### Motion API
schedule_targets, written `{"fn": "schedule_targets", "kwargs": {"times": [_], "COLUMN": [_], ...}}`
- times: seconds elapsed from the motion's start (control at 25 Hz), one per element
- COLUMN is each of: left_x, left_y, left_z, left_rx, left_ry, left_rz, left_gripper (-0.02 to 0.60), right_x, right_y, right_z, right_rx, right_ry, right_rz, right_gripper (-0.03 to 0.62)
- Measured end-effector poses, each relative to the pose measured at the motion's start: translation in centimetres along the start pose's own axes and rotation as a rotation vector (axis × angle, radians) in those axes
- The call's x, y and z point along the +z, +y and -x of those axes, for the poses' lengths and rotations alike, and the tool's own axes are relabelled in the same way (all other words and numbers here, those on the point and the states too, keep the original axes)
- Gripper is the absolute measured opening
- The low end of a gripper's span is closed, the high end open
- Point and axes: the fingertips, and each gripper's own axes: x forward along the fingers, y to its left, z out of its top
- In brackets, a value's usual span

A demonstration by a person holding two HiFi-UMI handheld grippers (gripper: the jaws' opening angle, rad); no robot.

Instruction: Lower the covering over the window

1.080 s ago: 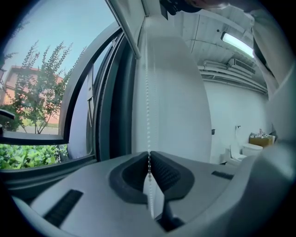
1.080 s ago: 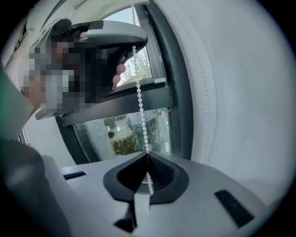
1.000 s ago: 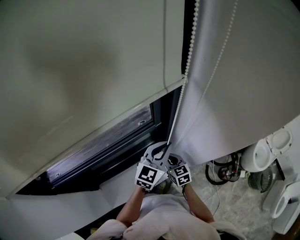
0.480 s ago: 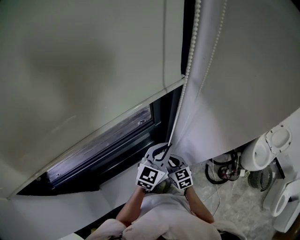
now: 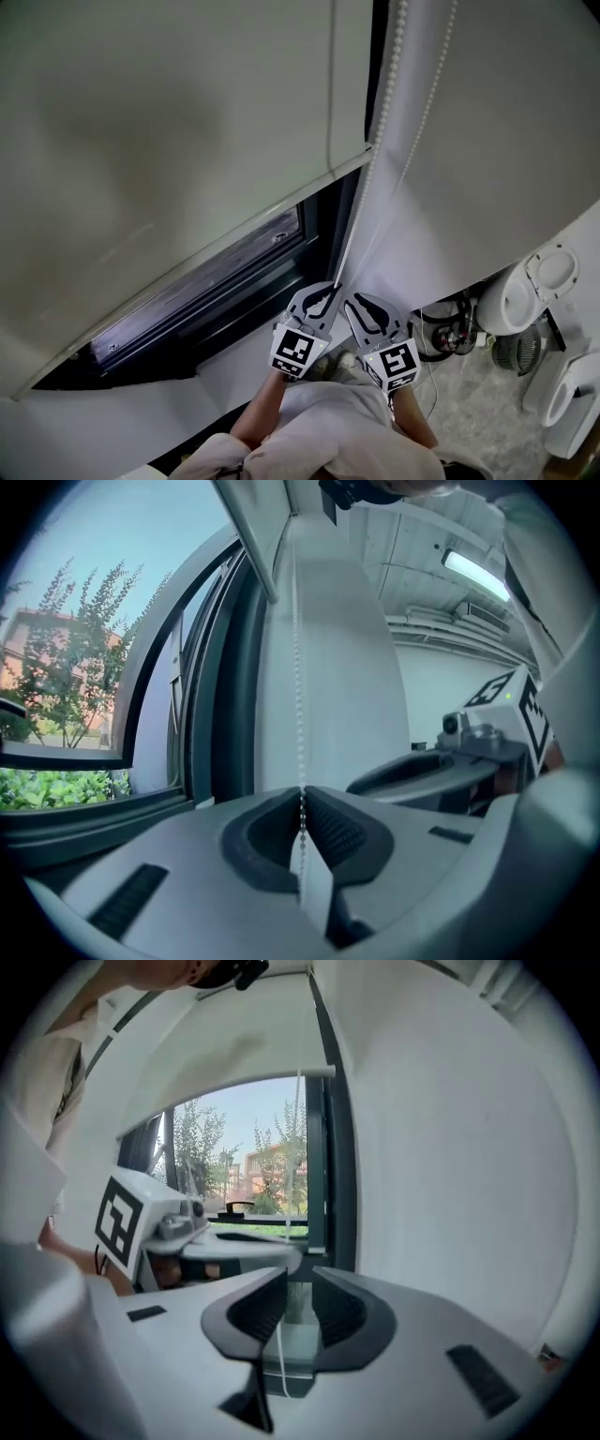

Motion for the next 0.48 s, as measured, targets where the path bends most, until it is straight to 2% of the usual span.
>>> {"fn": "schedule_targets", "kwargs": {"times": [0.48], "left_x": [0.1], "left_y": [-0.4], "left_z": [0.5], "left_rx": [-0.003], "left_ry": [-0.008], "left_rz": [0.008], "left_gripper": [0.021], "right_x": [11.8], "right_y": [-0.3], "right_z": [1.3], "right_rx": [0.006], "right_ry": [-0.23], "right_rz": [0.1], "right_gripper": [0.08]}}
